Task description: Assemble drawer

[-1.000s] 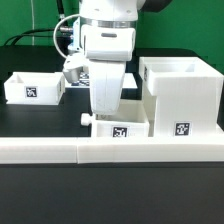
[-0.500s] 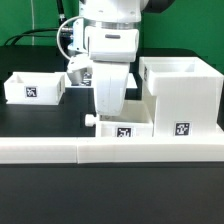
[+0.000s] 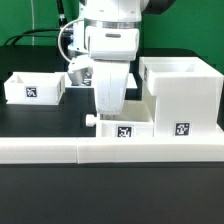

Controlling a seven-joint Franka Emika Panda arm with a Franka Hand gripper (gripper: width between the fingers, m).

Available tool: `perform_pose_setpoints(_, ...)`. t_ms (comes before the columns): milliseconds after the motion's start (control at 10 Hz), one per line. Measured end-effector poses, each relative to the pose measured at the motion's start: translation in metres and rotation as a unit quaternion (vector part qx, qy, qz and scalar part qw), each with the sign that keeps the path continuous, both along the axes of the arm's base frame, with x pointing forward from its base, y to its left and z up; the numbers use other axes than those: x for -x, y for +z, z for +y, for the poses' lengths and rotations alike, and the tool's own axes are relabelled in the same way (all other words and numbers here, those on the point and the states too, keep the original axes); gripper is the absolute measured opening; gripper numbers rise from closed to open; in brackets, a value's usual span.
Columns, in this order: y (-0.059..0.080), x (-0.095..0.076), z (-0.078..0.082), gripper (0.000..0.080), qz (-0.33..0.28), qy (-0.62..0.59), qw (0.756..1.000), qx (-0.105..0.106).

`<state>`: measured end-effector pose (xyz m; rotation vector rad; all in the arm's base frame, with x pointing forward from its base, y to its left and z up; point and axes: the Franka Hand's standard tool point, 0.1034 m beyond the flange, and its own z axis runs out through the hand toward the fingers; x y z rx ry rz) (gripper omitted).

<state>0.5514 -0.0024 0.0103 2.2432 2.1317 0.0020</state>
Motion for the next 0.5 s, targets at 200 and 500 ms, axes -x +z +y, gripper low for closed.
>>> perform_pose_setpoints(200,-0.0003,0.0007,0.0008,0.0042,0.002,0.002,1.000,0.000)
perform_pose_setpoints(500,-0.0003,0.0006,0.0001,0.0042,0.002,0.000,1.000,0.000)
